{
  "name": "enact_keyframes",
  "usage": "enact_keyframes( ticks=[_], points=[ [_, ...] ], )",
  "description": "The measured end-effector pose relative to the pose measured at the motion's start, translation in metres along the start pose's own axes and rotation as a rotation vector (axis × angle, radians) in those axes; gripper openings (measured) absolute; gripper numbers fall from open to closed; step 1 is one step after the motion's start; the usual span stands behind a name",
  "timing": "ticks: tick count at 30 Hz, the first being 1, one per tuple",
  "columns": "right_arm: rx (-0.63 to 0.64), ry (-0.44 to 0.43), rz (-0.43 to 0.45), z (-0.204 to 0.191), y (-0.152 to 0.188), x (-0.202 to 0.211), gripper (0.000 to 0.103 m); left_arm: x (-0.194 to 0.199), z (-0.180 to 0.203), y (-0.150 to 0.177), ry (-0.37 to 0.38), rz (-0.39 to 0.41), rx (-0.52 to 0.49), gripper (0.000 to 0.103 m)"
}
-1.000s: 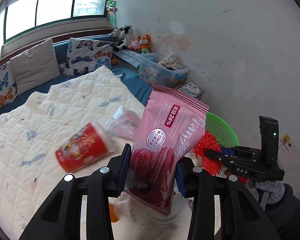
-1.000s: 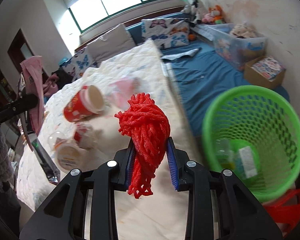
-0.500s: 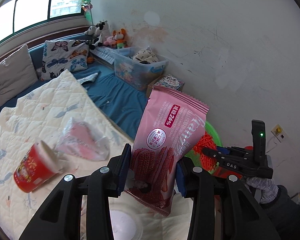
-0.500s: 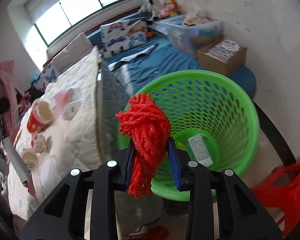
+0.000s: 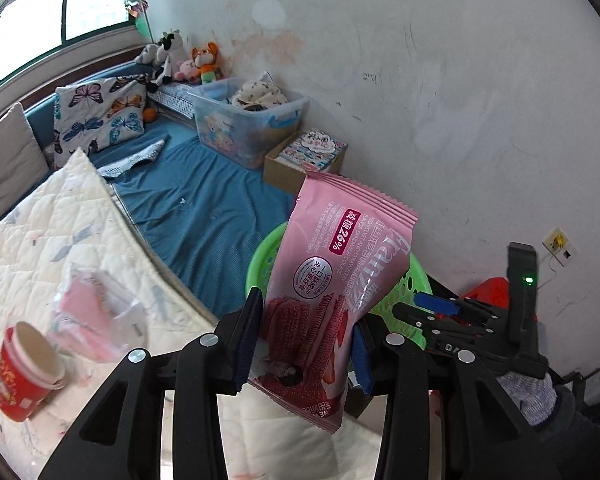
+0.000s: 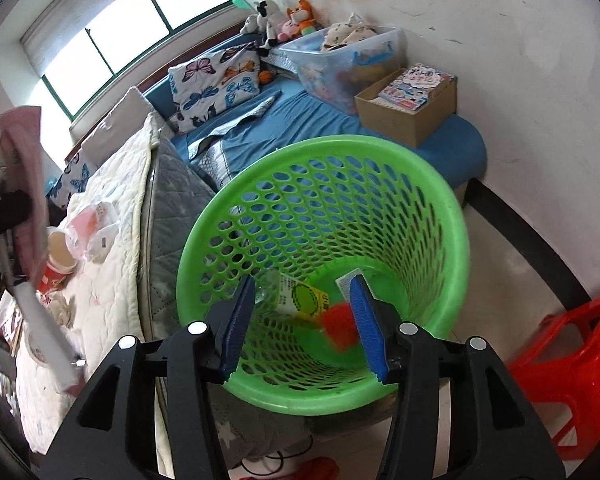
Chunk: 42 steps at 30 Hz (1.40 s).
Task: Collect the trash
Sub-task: 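Carry the pink packet over the green basket and open the left tool, then move both tools back toward the clear plastic lids on the mattress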
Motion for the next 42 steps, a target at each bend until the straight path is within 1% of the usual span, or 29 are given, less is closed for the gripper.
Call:
enact_keyframes(
  ticks=[6,11,13,15,17,19,22,23,24,26,30,36,40,42],
  points=[
    [-0.006,0.011,0.038,0.015,-0.006,0.019,0.054,-0.036,0.020,0.005,0.011,-0.048,0.005,0.039],
    [-0.019,0.019,0.073,0.027,-0.010,0.039,0.057,-0.063,0.031,0.011,0.023,-0.094,0.033,0.041],
    [-0.025,0.021,0.080,0.030,-0.009,0.045,0.057,-0.072,0.036,0.013,0.025,-0.111,0.040,0.044],
    [-0.026,0.025,0.084,0.035,-0.009,0.049,0.057,-0.079,0.042,0.016,0.045,-0.126,0.053,0.046],
    [-0.030,0.029,0.089,0.038,-0.008,0.054,0.057,-0.083,0.046,0.019,0.055,-0.134,0.059,0.054],
    [-0.039,0.033,0.092,0.042,-0.007,0.057,0.057,-0.086,0.050,0.022,0.069,-0.138,0.066,0.058],
    [-0.045,0.035,0.094,0.043,-0.006,0.060,0.057,-0.087,0.053,0.025,0.086,-0.140,0.071,0.067],
    [-0.045,0.035,0.095,0.043,-0.006,0.061,0.057,-0.087,0.053,0.025,0.087,-0.140,0.069,0.067],
    [-0.046,0.034,0.095,0.043,-0.006,0.061,0.057,-0.086,0.053,0.026,0.099,-0.138,0.068,0.067],
    [-0.044,0.030,0.098,0.040,-0.006,0.061,0.057,-0.082,0.052,0.026,0.094,-0.132,0.067,0.070],
    [-0.040,0.019,0.100,0.032,-0.005,0.064,0.057,-0.068,0.046,0.028,0.090,-0.123,0.071,0.070],
    [-0.017,-0.004,0.102,0.016,-0.002,0.069,0.057,-0.028,0.025,0.030,0.083,-0.072,0.109,0.070],
    [0.003,-0.033,0.104,-0.003,0.000,0.072,0.058,0.001,0.010,0.032,0.056,-0.032,0.122,0.070],
    [0.012,-0.049,0.105,-0.013,0.001,0.074,0.061,0.019,0.000,0.036,0.029,-0.010,0.119,0.070]
  ],
)
Point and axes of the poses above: each gripper's, at about its wrist camera, not at the fingertips, and x roughly against the way its jaws point, z to its right, y to its underside, the point moved 6 cm from there along -x, roughly the way its jaws point, and after that the axes turned 13 degrees about z, right-handed, at the moved point
